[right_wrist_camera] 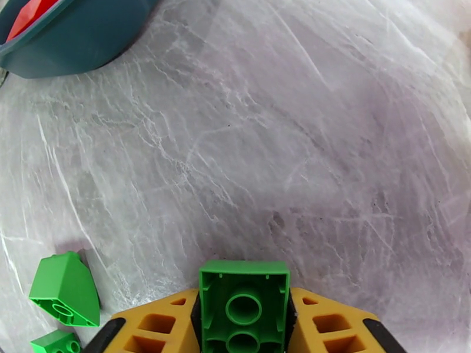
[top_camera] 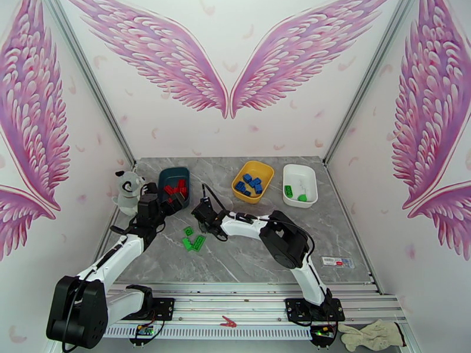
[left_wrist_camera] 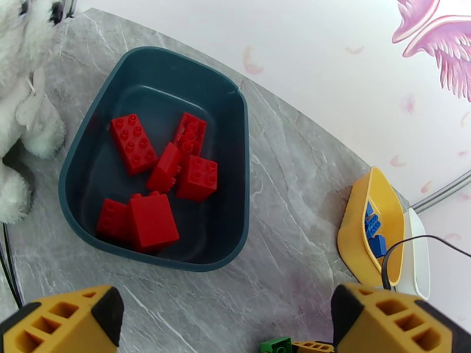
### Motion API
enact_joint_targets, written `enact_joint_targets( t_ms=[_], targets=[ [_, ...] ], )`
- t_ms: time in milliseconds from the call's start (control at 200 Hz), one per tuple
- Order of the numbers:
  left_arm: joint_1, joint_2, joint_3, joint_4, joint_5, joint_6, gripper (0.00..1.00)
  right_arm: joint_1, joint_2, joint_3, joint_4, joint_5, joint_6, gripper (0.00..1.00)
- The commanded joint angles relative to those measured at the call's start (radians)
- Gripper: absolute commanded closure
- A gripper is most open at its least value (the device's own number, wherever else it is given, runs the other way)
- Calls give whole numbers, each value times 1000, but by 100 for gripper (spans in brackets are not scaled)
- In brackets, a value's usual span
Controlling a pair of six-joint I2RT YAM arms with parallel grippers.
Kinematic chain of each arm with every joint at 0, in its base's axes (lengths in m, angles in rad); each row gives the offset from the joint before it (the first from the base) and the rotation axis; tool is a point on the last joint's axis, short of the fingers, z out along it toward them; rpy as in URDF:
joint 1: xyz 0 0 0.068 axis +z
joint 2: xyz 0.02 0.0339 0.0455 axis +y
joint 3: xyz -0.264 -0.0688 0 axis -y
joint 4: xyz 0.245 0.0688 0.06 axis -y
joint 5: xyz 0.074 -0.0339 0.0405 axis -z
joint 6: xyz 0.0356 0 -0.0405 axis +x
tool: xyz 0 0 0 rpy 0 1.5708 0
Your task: Sort the legos into containers by color
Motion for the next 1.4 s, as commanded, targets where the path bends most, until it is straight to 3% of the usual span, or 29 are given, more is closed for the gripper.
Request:
enact_joint_targets(
  t_ms=[0,200,410,715,885,1185,1400],
  targets=[
    [1,32,-6,24,43,-7,1,9,-48,-48,-1,42,2,66],
    [-29,106,28,41,91,-1,1,-5,-103,-77,-2,57,-10,68],
    [-112,181,71,56,117,23,1,-88,-180,-124,1,35,-12,71],
    [-325,342,206,54,194,116,1,-376,-337,-263,32,-64,31,73],
    [-452,447,306,31,244,183,1,-542,-420,-321,42,-46,58,73],
    [-680,518,441,-88,107,383,1,-748,-443,-298,17,-29,118,72],
    [-710,481,412,-48,91,401,1,-834,-370,-210,-42,-18,118,72]
  ],
)
